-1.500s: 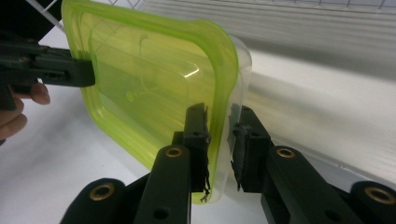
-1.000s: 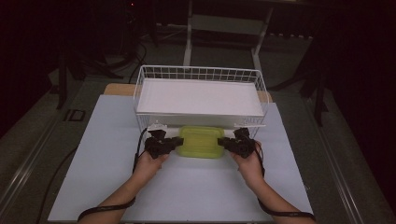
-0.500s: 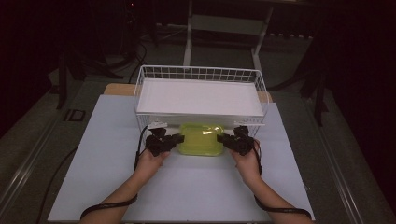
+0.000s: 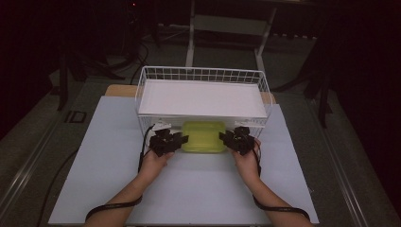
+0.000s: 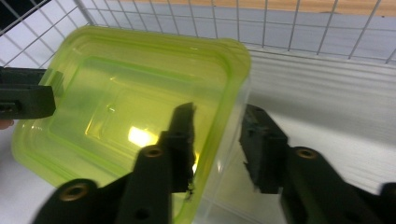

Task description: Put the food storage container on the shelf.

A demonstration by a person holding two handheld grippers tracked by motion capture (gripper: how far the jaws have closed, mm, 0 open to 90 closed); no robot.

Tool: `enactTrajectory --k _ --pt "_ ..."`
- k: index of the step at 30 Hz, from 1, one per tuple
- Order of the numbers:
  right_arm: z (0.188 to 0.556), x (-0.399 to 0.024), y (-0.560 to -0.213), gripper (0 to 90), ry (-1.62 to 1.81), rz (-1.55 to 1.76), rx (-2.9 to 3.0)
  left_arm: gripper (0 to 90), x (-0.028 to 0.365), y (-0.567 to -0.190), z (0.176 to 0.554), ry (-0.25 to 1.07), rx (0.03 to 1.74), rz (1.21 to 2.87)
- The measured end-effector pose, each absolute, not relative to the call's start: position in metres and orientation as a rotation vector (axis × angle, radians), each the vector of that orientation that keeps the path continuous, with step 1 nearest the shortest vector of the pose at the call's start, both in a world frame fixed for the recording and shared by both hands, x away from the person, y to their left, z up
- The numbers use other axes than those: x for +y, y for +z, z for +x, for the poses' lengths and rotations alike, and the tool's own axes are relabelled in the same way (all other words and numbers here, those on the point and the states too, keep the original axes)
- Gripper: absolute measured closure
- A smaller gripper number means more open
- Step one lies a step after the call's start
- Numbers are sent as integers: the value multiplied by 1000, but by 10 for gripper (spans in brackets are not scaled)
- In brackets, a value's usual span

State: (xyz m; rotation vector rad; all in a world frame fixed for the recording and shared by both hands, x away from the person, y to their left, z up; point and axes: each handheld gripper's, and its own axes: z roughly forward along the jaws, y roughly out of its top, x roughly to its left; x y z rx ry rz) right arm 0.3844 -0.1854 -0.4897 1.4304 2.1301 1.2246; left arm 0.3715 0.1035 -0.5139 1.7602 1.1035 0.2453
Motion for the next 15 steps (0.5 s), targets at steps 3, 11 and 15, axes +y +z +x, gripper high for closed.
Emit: enactTrajectory --k 3,11,15 --pt "385 -182 -492 621 1188 1426 2107 555 103 -516 376 218 1129 1748" --pt "384 -184 -496 518 1165 1384 2069 444 99 -512 374 303 1112 1765" --pt "378 -185 -493 509 1158 1366 2075 434 104 -508 373 324 1098 1760"
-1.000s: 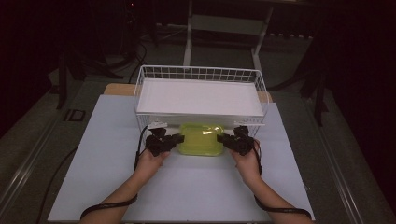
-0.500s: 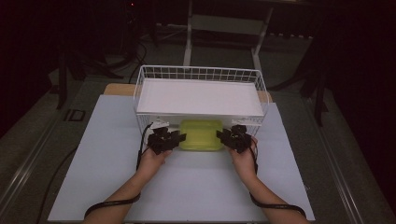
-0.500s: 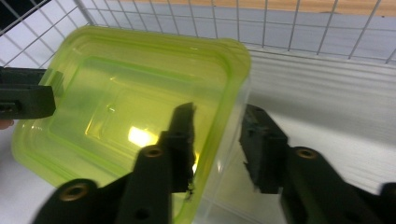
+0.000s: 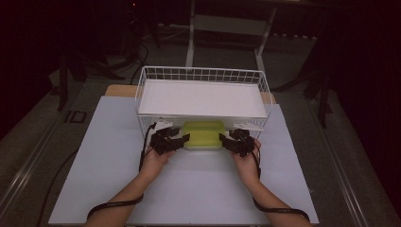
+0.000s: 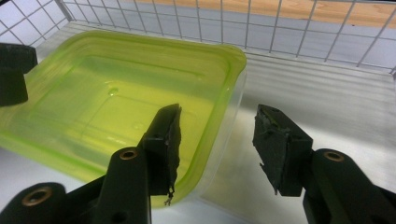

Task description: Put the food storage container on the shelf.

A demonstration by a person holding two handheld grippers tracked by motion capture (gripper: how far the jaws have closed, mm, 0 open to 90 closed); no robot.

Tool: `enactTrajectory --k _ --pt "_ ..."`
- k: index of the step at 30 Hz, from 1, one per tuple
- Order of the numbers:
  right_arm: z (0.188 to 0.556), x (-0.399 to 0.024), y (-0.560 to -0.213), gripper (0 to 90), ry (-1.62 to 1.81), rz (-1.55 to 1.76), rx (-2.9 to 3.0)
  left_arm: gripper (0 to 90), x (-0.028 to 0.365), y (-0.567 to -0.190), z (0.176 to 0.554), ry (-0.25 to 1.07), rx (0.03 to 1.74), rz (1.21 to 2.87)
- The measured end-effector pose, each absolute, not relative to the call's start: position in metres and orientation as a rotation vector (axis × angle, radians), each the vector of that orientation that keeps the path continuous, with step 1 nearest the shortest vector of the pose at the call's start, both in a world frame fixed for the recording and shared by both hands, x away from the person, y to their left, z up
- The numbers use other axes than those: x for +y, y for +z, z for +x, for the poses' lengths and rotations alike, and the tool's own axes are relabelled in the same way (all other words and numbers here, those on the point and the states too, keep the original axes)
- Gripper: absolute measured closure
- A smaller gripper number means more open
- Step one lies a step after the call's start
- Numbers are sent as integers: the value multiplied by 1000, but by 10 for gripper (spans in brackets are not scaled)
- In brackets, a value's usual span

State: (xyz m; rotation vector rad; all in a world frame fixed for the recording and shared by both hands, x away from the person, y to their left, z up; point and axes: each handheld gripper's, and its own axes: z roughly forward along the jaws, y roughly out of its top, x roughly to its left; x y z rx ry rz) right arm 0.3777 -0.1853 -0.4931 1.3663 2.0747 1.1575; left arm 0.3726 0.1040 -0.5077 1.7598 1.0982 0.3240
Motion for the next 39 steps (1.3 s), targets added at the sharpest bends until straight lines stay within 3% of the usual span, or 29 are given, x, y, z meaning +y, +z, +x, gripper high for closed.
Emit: enactTrajectory --k 15,19,22,24,27,29,31,36,37,39 --pt "335 -174 -479 527 1212 1258 2202 445 121 -493 339 275 1052 1786" --pt "326 -169 -481 574 1215 1229 2235 435 125 -488 329 268 1033 1777" --pt "323 -166 -484 655 1206 1217 2265 382 129 -487 322 248 1009 1782" --pt "323 -165 -487 732 1204 1215 2278 278 133 -489 318 209 964 1787" --pt "322 -161 -492 816 1198 1217 2317 275 137 -492 311 193 963 1761" --pt "323 -157 -495 883 1183 1198 2350 206 140 -494 308 159 949 1747" --pt "322 -153 -497 898 1165 1180 2369 149 141 -496 303 151 913 1771" --pt "323 -146 -502 899 1166 1180 2390 108 141 -499 290 186 935 1752" --pt "324 -142 -505 899 1158 1165 2393 13 142 -499 287 193 929 1758" --pt "327 -140 -507 899 1151 1169 2396 13 143 -500 281 210 923 1745"
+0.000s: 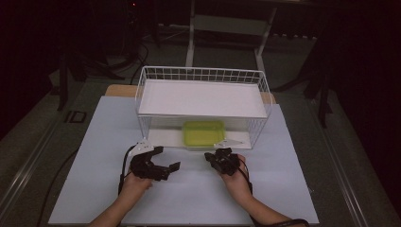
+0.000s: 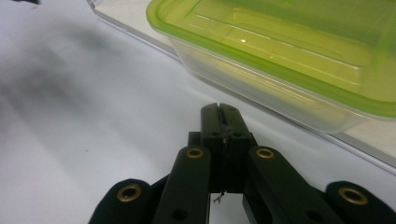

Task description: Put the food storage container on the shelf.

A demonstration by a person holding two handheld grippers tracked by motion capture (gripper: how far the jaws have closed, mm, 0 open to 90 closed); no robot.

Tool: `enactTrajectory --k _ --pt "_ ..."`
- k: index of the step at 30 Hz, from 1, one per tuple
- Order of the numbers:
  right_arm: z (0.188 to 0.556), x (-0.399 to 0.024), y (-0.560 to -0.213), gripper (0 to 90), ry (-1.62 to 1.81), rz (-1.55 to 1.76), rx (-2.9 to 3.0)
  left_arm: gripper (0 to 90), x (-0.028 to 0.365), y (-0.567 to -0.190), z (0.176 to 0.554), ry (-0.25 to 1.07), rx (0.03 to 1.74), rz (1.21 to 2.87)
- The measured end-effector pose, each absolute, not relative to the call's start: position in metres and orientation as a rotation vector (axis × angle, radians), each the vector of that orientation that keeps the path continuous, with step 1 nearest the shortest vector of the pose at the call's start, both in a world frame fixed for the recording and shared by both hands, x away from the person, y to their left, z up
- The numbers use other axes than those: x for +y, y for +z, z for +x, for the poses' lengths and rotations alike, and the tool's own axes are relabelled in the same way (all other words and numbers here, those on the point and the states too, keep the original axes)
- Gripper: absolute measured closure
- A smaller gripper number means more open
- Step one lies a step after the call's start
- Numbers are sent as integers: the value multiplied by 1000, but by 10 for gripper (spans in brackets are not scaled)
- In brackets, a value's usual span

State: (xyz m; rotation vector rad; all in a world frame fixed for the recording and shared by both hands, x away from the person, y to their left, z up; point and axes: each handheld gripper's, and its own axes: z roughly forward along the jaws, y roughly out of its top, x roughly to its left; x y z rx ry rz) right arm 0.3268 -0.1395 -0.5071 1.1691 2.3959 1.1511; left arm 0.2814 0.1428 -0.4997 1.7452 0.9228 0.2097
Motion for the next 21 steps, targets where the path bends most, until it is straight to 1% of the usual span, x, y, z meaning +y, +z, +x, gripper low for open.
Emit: enactTrajectory --k 1,8,14,21 --pt "328 -138 -508 899 1146 1166 2390 12 143 -500 279 223 930 1751" --pt "339 -131 -511 899 1147 1182 2364 13 144 -504 274 209 934 1759" --pt "349 -128 -514 899 1162 1214 2339 13 141 -502 272 279 926 1737" --pt "363 -124 -518 899 1159 1259 2307 13 145 -502 272 287 935 1730"
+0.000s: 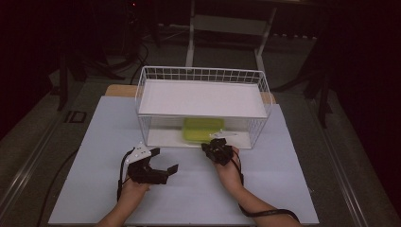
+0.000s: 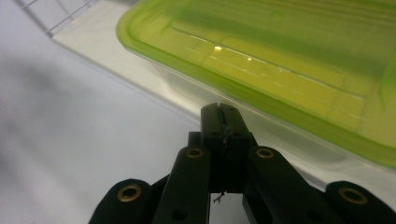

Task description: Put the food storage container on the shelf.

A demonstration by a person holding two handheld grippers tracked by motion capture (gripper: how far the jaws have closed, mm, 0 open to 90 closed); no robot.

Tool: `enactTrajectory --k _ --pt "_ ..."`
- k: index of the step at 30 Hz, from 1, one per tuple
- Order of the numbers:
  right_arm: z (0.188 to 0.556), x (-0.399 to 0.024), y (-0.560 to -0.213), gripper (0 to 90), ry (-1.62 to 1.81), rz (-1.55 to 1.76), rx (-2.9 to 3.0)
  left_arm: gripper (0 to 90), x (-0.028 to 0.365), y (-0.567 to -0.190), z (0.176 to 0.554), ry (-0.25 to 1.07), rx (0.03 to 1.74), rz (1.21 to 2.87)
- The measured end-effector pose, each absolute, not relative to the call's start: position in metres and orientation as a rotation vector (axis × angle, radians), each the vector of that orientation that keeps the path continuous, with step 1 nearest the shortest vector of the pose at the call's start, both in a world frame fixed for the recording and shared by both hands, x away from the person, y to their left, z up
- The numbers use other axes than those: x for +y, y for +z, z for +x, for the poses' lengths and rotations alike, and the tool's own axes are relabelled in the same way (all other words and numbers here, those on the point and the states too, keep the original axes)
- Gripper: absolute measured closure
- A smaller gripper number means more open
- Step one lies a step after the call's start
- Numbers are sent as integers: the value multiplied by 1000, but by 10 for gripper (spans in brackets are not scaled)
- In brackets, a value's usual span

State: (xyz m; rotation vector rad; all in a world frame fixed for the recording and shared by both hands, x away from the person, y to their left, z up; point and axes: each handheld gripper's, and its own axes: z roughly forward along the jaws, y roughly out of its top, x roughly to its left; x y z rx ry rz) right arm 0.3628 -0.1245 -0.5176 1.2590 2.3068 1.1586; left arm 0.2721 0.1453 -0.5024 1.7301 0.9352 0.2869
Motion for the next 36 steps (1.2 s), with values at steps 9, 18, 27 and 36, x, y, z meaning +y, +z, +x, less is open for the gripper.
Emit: enactTrajectory --k 9,18,27,36 --pt "380 -126 -518 899 1149 1321 2236 13 144 -503 272 284 934 1730" --pt "391 -126 -517 898 1167 1337 2208 13 144 -504 272 270 932 1729" --pt "396 -126 -514 899 1168 1400 2183 13 146 -505 272 271 936 1734" --pt "399 -123 -515 898 1183 1366 2180 13 145 -505 272 269 935 1735"
